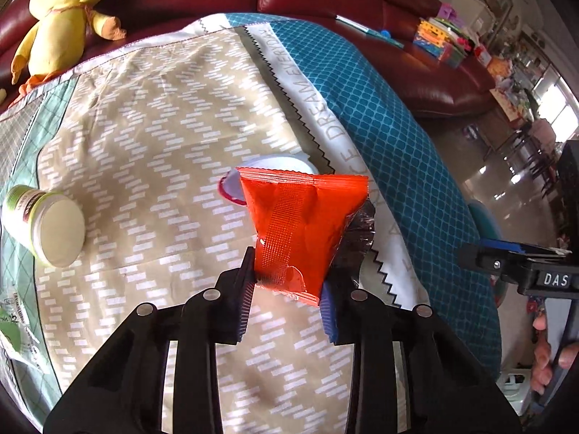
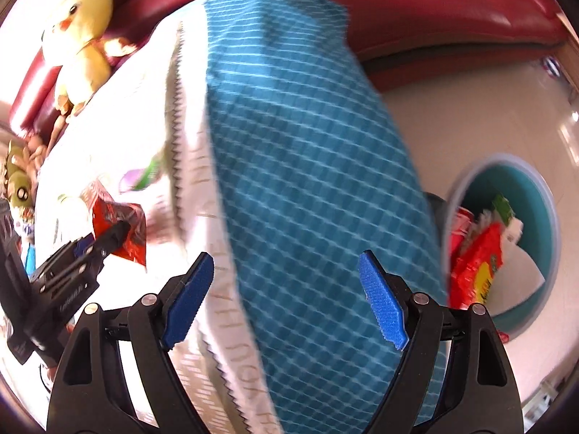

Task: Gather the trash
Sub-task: 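Grasp the red snack bag with the left tool, then grasp the clear plastic cup with the right tool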

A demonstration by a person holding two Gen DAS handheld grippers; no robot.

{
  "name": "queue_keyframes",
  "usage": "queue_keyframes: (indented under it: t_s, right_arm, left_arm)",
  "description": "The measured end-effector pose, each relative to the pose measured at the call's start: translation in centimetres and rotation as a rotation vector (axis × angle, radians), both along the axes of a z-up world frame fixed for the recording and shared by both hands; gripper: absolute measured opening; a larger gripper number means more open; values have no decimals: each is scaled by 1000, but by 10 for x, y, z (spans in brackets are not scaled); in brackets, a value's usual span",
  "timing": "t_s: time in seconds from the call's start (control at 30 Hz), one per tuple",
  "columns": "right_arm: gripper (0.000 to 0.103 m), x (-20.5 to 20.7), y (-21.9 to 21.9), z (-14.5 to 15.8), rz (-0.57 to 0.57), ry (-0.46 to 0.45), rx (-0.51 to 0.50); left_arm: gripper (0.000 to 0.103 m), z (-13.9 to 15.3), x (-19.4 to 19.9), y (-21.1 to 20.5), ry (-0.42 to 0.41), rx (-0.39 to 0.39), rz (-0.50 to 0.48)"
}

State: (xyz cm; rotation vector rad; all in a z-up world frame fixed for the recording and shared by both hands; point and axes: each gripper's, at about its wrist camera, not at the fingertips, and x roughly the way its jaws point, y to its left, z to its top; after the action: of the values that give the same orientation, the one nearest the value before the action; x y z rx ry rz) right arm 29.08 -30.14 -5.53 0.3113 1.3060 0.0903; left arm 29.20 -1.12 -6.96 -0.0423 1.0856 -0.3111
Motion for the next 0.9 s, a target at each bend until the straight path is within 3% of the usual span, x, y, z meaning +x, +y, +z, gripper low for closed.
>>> queue_keyframes:
  t_s: [0.23,0.4,0.47,0.5,0.73,0.8,0.83,0.9]
  right_arm:
    - [78,31,60,7,102,-27,65]
    - [78,62,95,3,132,-36,104]
    - [64,73,104,-1,134,-27,101]
    - [50,78,107,-4,134,-15,106]
    - [43,93,117,-22,142,-1,101]
    - [11,92,120,-28,155,12,88]
    - [5,90,120,-28,158,11,88]
    - [5,85,116,-25,153,-6,94]
  left_arm:
    - [32,6,-10,57,9,0,79]
    - [33,5,-10,75,19,-16,99]
    - [33,4,-10,75,23,-24,94]
    - [33,3,-10,75,25,-27,91]
    - [35,-4,-5,72,36,-33,75]
    - [35,-3,-4,71,37,-38,76]
    - [35,-3,-3,70,38,-39,76]
    - [35,-2,-3,67,39,-36,72]
